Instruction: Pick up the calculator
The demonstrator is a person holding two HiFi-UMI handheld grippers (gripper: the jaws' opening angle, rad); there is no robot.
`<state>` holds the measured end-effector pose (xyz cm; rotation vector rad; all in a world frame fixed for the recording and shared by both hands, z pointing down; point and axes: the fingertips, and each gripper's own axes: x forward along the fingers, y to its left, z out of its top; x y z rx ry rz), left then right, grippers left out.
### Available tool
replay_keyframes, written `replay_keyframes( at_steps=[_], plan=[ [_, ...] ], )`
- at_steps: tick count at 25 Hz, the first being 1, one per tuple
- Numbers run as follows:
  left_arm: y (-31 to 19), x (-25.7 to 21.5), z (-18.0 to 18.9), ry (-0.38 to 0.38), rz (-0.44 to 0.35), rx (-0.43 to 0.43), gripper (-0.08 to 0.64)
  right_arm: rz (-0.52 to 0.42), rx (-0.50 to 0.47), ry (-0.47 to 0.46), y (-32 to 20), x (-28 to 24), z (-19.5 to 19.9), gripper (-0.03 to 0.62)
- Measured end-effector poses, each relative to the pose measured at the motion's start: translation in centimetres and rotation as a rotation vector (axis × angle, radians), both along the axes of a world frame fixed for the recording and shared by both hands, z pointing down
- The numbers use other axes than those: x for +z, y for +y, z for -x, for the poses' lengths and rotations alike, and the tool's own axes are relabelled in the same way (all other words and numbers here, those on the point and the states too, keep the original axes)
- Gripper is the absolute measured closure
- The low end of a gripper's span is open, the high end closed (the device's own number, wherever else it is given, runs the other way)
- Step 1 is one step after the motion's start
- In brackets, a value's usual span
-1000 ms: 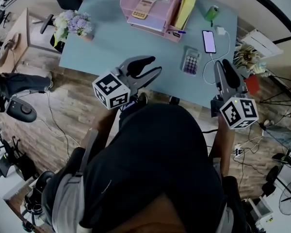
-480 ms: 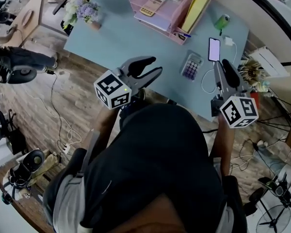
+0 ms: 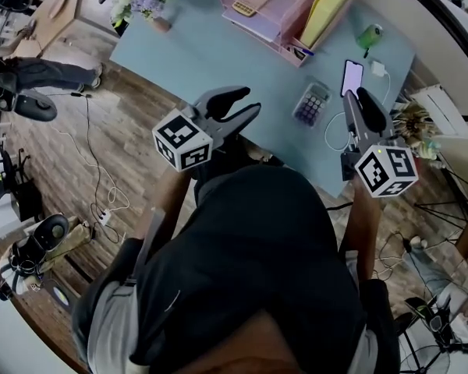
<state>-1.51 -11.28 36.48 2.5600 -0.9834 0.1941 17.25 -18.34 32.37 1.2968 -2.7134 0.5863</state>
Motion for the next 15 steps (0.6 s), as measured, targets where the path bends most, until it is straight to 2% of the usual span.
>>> replay_keyframes(
  at_steps=[3,8,15],
  plan=[
    [-0.7,0.8,-0.4,0.016,0.023,0.005,0.38,0.023,0.007,0.011,-0.5,1.0,-0.3,0.494],
    [-2.0,3.0,-1.3,0.008,0.067,0.068,0.38,0.069,0.041,0.031,-1.6,3.0,-0.5,0.494],
    [-5.9,5.2,-3.0,0.018,0.102,0.117,0.38,0.152,0.095,0.061,-2.8,6.6,-2.2,0.494]
  ],
)
